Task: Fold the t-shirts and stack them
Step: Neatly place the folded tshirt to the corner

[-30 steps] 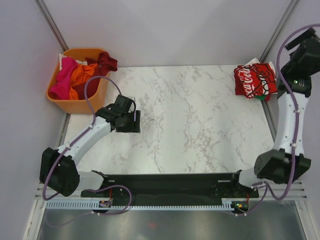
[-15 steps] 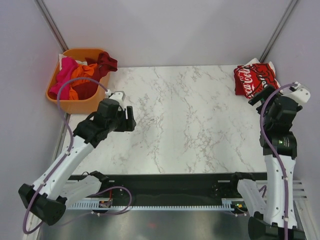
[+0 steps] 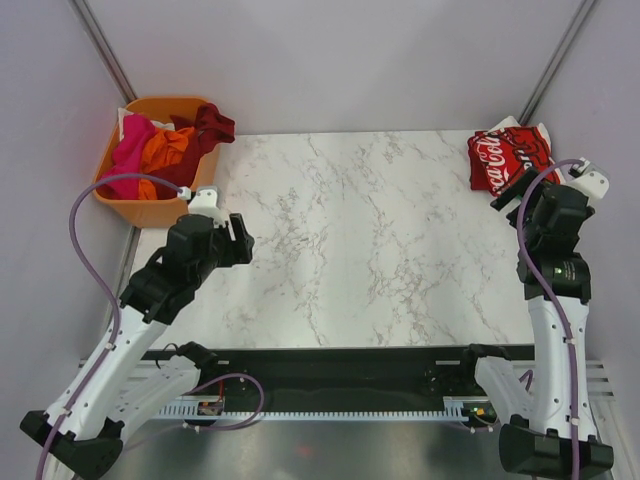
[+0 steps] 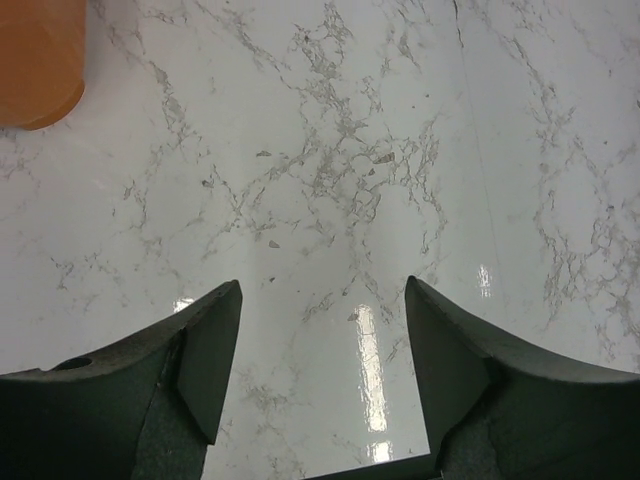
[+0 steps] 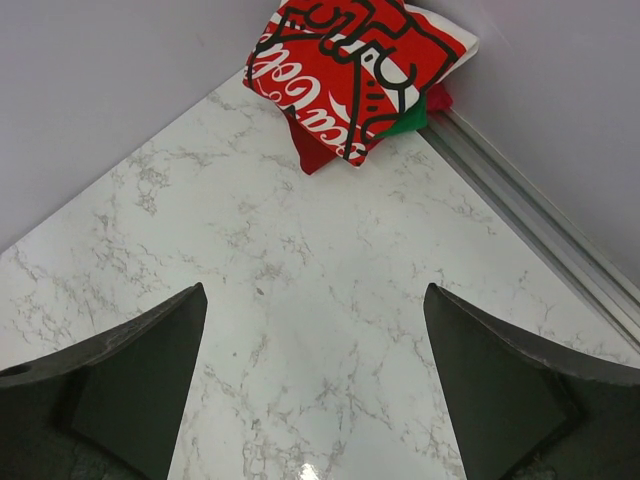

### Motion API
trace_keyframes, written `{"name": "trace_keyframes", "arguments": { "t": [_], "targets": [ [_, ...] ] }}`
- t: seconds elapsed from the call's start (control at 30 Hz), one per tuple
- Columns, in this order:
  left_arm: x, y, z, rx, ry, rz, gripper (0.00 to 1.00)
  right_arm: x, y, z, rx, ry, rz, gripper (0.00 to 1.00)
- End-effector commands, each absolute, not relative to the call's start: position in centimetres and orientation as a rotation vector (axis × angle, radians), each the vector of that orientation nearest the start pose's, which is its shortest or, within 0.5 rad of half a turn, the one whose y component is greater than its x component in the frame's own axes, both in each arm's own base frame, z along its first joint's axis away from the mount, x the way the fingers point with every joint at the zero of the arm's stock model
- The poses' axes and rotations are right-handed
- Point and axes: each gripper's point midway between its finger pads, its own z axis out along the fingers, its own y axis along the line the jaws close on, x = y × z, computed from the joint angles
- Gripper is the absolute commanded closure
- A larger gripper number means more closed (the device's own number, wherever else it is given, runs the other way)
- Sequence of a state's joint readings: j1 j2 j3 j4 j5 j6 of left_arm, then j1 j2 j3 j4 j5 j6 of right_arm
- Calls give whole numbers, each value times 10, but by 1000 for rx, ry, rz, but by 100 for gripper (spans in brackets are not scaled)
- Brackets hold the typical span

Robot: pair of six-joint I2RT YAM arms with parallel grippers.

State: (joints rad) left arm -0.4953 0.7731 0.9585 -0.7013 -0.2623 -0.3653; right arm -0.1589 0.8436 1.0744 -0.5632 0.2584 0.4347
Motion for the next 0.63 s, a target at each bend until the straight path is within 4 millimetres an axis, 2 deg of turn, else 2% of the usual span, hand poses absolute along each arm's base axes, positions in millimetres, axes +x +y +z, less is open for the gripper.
{"name": "trace_keyframes", "arguments": {
  "t": [0.0, 0.4, 0.6],
  "targets": [
    [249, -90, 250, -36, 2038, -212, 26, 286, -69, 308, 702, 1762, -35, 2],
    [251, -90, 250, -30, 2039, -199, 26, 293, -70, 295, 708, 1804, -49, 2],
    [250, -87, 253, -41, 2024, -196, 26, 300, -60, 293, 648, 1838, -21, 2]
  ]
}}
